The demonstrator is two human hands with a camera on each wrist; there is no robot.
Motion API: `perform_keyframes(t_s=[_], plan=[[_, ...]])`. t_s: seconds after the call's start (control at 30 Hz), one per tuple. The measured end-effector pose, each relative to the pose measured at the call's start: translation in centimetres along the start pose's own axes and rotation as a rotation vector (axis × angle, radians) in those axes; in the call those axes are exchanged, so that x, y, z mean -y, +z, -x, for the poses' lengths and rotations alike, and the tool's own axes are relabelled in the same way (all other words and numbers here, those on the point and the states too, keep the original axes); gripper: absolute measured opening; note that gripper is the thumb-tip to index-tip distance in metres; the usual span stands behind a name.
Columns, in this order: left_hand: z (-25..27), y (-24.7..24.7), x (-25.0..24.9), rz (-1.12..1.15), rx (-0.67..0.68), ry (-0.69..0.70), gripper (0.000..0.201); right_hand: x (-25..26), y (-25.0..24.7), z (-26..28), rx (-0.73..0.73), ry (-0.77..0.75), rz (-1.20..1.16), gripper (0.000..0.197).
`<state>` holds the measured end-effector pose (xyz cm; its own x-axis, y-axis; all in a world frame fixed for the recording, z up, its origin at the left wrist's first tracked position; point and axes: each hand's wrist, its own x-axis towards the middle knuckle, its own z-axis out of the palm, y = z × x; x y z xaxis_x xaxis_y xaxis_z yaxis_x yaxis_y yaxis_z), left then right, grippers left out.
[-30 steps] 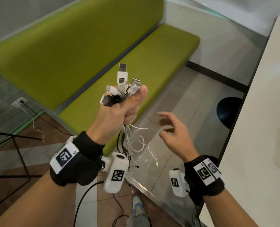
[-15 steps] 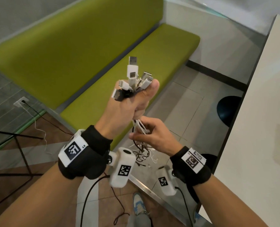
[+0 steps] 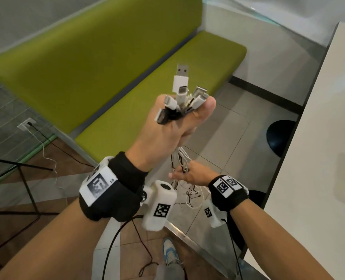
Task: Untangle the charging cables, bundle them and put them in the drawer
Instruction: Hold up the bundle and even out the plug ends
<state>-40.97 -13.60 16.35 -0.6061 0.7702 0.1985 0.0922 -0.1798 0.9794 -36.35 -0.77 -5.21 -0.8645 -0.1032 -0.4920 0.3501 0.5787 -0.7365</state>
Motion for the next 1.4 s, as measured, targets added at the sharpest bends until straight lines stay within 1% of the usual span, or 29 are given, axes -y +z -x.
perform_keyframes(t_s=[0.03, 0.07, 0.1, 0.17, 0.2, 0.23, 0.27, 0.3, 0.33, 0.4, 0.43, 0.53, 0.6, 0.67, 0.73, 0.8, 0.87, 0.93, 1.0, 1.03, 1.07, 1.13, 1.17, 1.2, 1.23, 1.3, 1.33, 1.4], plan=[[0.0, 0.1, 0.1, -0.006, 0.001, -0.010, 0.056, -0.4, 0.5, -0.3, 0.057, 0.034, 0.062, 0.034], [0.1, 0.2, 0.2, -0.009, 0.007, -0.012, 0.055, -1.0, 1.1, -0.6, 0.110, 0.062, 0.092, 0.040], [0.2, 0.3, 0.3, -0.015, 0.013, -0.014, 0.053, -1.4, 1.7, -0.8, 0.148, 0.095, 0.067, 0.053], [0.5, 0.4, 0.3, -0.022, 0.012, -0.020, 0.047, -1.7, 2.4, -1.1, 0.167, 0.158, -0.041, 0.082], [0.5, 0.3, 0.2, -0.011, 0.008, -0.024, 0.045, -1.7, 2.6, -1.1, 0.170, 0.172, -0.075, 0.094], [0.5, 0.2, 0.0, 0.008, 0.006, -0.023, 0.045, -1.9, 2.5, -0.9, 0.173, 0.186, -0.052, 0.100], [0.5, 0.0, -0.3, 0.029, 0.005, -0.012, 0.045, -2.3, 2.5, -0.6, 0.180, 0.193, -0.001, 0.101], [0.4, -0.4, -0.6, 0.057, 0.005, 0.002, 0.045, -2.8, 2.4, -0.2, 0.192, 0.213, 0.064, 0.096], [0.3, -0.7, -1.0, 0.084, 0.005, 0.015, 0.044, -3.4, 2.4, 0.2, 0.186, 0.241, 0.105, 0.087], [0.1, -1.4, -1.4, 0.106, 0.004, 0.032, 0.044, -4.3, 2.5, 0.7, 0.126, 0.287, 0.100, 0.062], [0.1, -1.4, -1.4, 0.100, 0.006, 0.034, 0.045, -4.7, 2.6, 0.8, 0.099, 0.302, 0.101, 0.053], [0.3, -0.9, -0.7, 0.052, 0.016, 0.013, 0.048, -5.3, 2.6, 0.4, 0.066, 0.307, 0.181, 0.037], [0.4, -0.6, -0.5, 0.041, 0.009, 0.004, 0.049, -5.7, 2.5, 0.1, 0.037, 0.312, 0.163, 0.032], [0.2, -0.9, -0.8, 0.054, 0.007, 0.018, 0.048, -6.4, 2.6, 0.1, 0.029, 0.327, 0.056, 0.030], [-0.1, -1.3, -1.2, 0.068, 0.005, 0.031, 0.047, -7.3, 2.9, 0.3, -0.002, 0.363, 0.007, 0.029], [-0.2, -1.5, -1.4, 0.060, -0.002, 0.031, 0.051, -7.9, 3.1, 0.5, -0.007, 0.400, 0.028, 0.029], [-0.2, -1.5, -1.3, 0.043, -0.021, 0.028, 0.055, -8.1, 3.3, 0.7, 0.045, 0.422, 0.060, 0.030], [-0.1, -1.5, -1.2, 0.045, -0.031, 0.034, 0.054, -8.4, 3.3, 0.7, 0.082, 0.446, -0.048, 0.026], [-0.3, -1.7, -1.2, 0.039, -0.029, 0.043, 0.049, -8.7, 3.1, 0.9, 0.081, 0.436, -0.199, 0.031], [-0.4, -1.9, -1.4, 0.036, -0.030, 0.047, 0.048, -9.0, 3.0, 1.1, 0.067, 0.430, -0.265, 0.032], [-0.5, -2.1, -1.5, 0.035, -0.034, 0.048, 0.049, -9.5, 2.8, 1.3, 0.041, 0.424, -0.319, 0.028], [-0.6, -2.3, -1.5, 0.029, -0.039, 0.043, 0.051, -10.2, 2.5, 1.7, -0.032, 0.449, -0.395, 0.018], [-0.6, -2.3, -1.5, 0.024, -0.036, 0.041, 0.051, -10.4, 2.5, 1.8, -0.084, 0.465, -0.415, 0.018], [-0.7, -2.2, -1.4, 0.019, -0.033, 0.040, 0.051, -10.5, 2.5, 1.8, -0.150, 0.467, -0.404, 0.019], [-0.6, -2.1, -1.3, 0.012, -0.033, 0.039, 0.053, -10.5, 2.4, 1.7, -0.216, 0.457, -0.343, 0.020], [-0.7, -1.9, -1.0, -0.010, -0.048, 0.034, 0.055, -9.6, 2.0, 1.5, -0.315, 0.367, -0.170, 0.021], [-0.8, -1.9, -0.9, -0.021, -0.057, 0.030, 0.054, -9.0, 1.5, 1.6, -0.328, 0.313, -0.108, 0.025], [-1.0, -1.8, -0.8, -0.030, -0.068, 0.021, 0.049, -7.4, 0.4, 2.2, -0.363, 0.243, -0.061, 0.044]])
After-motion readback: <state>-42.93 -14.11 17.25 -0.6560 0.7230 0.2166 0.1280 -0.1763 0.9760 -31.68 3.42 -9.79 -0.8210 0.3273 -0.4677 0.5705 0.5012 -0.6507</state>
